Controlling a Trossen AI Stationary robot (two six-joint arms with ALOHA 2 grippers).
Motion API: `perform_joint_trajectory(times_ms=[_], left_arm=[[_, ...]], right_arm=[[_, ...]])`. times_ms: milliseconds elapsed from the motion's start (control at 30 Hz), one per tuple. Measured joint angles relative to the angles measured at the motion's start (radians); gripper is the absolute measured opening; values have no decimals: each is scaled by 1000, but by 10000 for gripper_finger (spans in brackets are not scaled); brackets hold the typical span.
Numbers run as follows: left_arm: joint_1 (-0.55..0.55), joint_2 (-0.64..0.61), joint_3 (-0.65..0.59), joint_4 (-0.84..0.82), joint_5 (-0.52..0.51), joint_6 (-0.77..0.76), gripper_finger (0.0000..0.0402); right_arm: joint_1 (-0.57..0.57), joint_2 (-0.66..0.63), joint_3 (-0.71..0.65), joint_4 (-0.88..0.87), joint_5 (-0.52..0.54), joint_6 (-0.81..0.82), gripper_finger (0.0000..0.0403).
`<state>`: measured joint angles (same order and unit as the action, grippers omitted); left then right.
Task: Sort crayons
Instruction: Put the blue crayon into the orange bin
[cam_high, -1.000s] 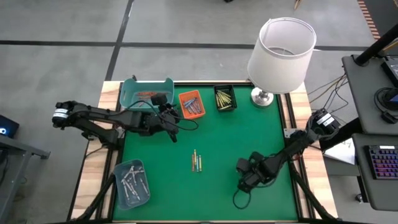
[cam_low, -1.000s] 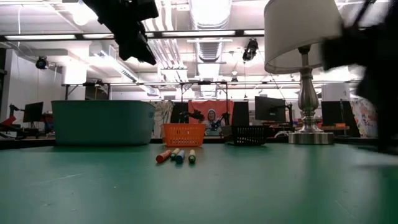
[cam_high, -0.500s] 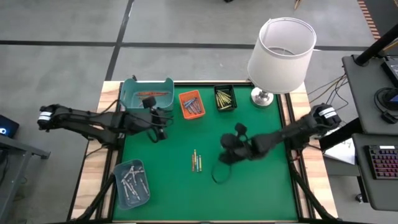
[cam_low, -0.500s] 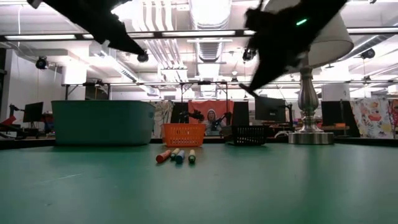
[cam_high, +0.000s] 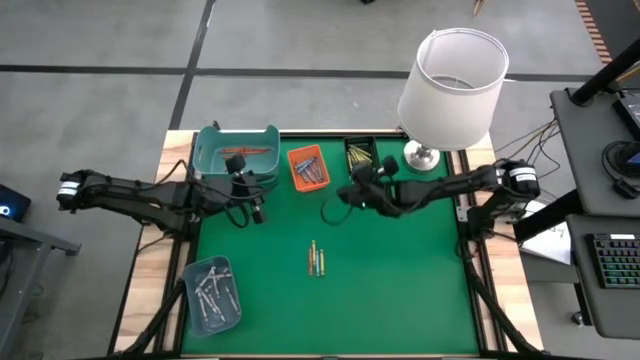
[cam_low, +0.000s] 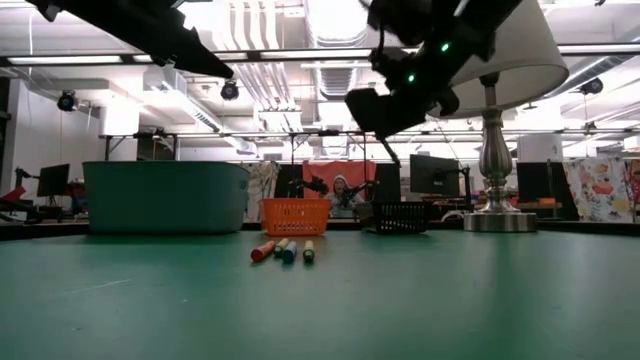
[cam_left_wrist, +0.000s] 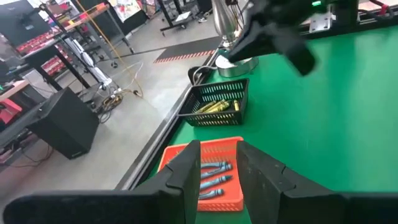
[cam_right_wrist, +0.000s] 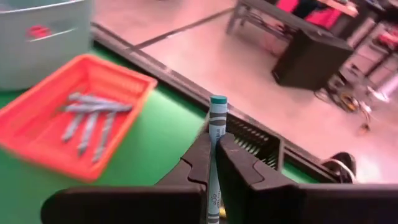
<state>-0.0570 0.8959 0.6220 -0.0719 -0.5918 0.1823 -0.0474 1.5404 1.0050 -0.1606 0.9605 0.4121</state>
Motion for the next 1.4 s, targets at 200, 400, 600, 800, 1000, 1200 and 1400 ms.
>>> perform_joint_trajectory(times_ms=[200, 400, 600, 800, 1000, 1200, 1400], left_arm=[[0, 1, 21, 3, -2, 51, 86], [0, 2, 45, 9, -3, 72, 86], [0, 2, 52, 28, -3, 83, 86], [0, 2, 50, 56, -2, 113, 86], [0, 5, 50, 100, -2, 174, 86], [3, 5, 50, 107, -3, 188, 86], [8, 9, 50, 131, -3, 202, 86]], right_arm=[[-106, 24, 0, 37, -60, 47, 12], [-166, 31, 0, 41, -77, 46, 12], [-170, 32, 0, 156, -117, -20, 12], [-169, 106, 0, 562, -417, -129, 12], [-175, 298, 12, 947, -468, -226, 12], [-192, 444, 97, 942, -463, -224, 14], [-193, 476, 205, 815, -498, -230, 51]])
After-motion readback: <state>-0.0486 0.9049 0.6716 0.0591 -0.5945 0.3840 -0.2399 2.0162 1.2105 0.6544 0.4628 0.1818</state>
